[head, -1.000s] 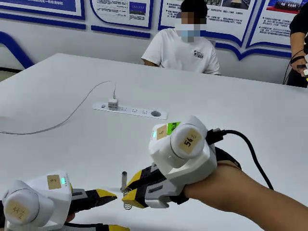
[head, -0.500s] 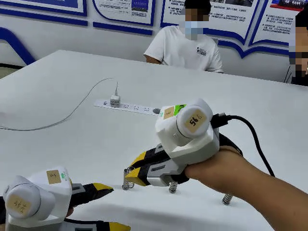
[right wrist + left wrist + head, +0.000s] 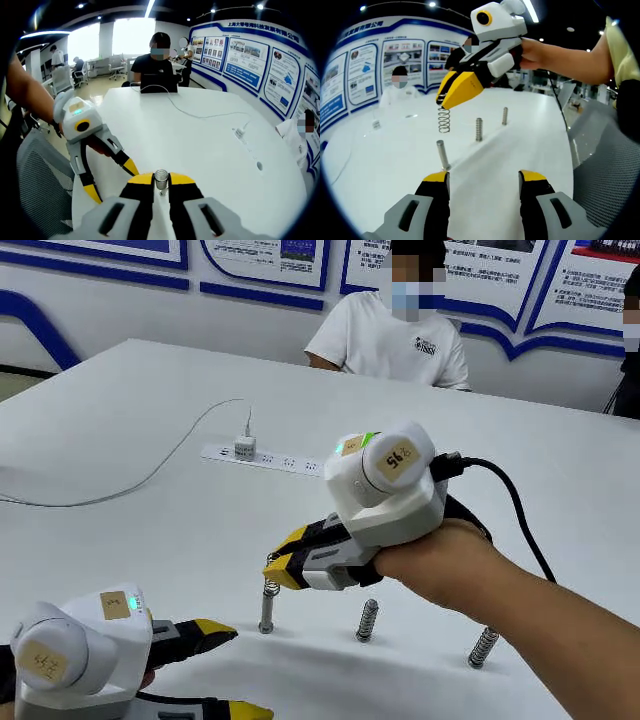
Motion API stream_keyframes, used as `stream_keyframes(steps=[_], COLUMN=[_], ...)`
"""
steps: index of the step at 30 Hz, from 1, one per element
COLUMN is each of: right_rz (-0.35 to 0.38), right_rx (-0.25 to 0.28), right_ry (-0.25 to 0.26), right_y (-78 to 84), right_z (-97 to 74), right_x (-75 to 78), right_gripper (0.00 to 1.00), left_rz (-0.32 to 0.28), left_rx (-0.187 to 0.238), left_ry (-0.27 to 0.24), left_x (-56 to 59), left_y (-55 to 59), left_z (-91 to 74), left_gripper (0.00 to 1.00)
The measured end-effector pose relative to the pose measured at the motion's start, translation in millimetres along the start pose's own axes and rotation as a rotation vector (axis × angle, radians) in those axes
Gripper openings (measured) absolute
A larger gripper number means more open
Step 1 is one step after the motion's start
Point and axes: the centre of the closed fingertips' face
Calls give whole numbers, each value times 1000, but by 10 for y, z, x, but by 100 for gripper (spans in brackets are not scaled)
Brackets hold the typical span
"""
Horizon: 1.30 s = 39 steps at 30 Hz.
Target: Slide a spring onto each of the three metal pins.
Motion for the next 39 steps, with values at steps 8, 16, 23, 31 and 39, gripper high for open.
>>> stream_keyframes(steps=[8,16,23,31,39], right_rz=[18,41,45,62,67], right_rx=[-10,-21,-32,-37,-49], right_ry=[7,8,3,3,2], right_y=[46,104,146,210,302], right_z=[82,131,179,219,300], right_x=[56,92,88,99,67], right_gripper=[12,12,12,12,12], left_rz=[-7,-12,-21,-25,-30], left_rx=[0,-3,-4,-6,-7], left_ry=[-2,-1,-2,-1,-2], left_x=[-9,-11,-11,-9,-17], left_y=[11,27,47,72,93], left_z=[-7,-4,-9,-6,-4], left_gripper=[57,56,56,55,55])
Point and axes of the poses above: the centre of the closed fingertips' face, and the gripper's own axes: z roughly forward along the fingers, x roughly to its right, y roughly out of its underside, and after that the axes turned 2 degrees about y, right-handed
